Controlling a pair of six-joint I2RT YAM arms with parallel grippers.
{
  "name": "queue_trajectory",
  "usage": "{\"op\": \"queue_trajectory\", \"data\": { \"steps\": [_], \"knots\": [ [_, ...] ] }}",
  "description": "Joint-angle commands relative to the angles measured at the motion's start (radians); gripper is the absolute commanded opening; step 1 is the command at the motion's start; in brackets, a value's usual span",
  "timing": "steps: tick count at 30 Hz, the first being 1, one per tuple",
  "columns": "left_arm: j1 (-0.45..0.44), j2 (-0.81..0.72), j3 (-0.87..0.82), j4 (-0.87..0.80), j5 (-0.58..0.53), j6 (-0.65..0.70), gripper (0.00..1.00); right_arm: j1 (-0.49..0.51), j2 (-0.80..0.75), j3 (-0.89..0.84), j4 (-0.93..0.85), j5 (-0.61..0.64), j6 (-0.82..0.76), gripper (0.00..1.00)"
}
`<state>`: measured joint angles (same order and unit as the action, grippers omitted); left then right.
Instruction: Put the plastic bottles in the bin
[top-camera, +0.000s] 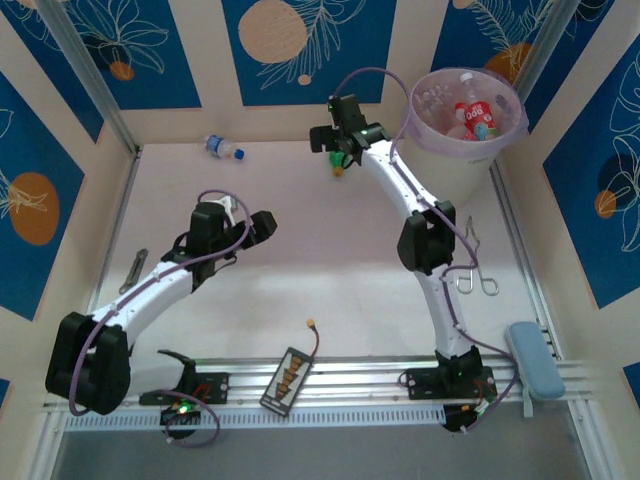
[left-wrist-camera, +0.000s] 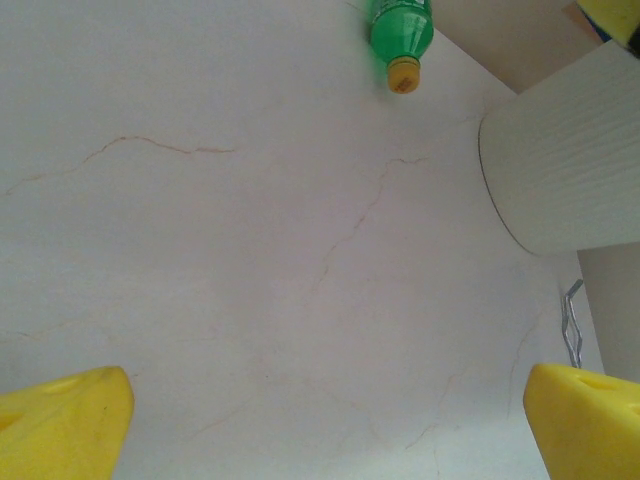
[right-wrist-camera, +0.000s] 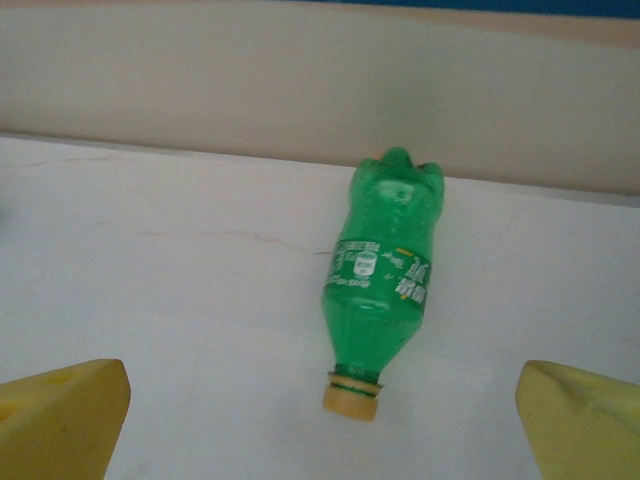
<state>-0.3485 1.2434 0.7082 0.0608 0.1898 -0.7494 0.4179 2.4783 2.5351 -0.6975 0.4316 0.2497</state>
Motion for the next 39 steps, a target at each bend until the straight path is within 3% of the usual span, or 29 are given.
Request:
{"op": "queue_trajectory", "data": {
  "steps": [1, 14, 24, 39],
  "knots": [
    [0.014, -0.019, -0.009, -0.006, 0.022, 0.012, 1.00, -0.029, 0.069, 0.068, -0.076, -0.009, 0.066, 0.99],
    [0.015, 0.005, 0.001, 0.009, 0.029, -0.002, 1.00, -0.065, 0.187, 0.049, 0.051, -0.154, 0.159, 0.99],
    [0.015, 0.012, 0.008, 0.007, 0.024, -0.002, 1.00, -0.081, 0.257, 0.087, 0.049, -0.183, 0.253, 1.00],
    [0.017, 0.032, 0.011, 0.026, 0.033, -0.011, 1.00, -0.122, 0.316, 0.111, 0.106, -0.261, 0.389, 0.90]
  ]
}}
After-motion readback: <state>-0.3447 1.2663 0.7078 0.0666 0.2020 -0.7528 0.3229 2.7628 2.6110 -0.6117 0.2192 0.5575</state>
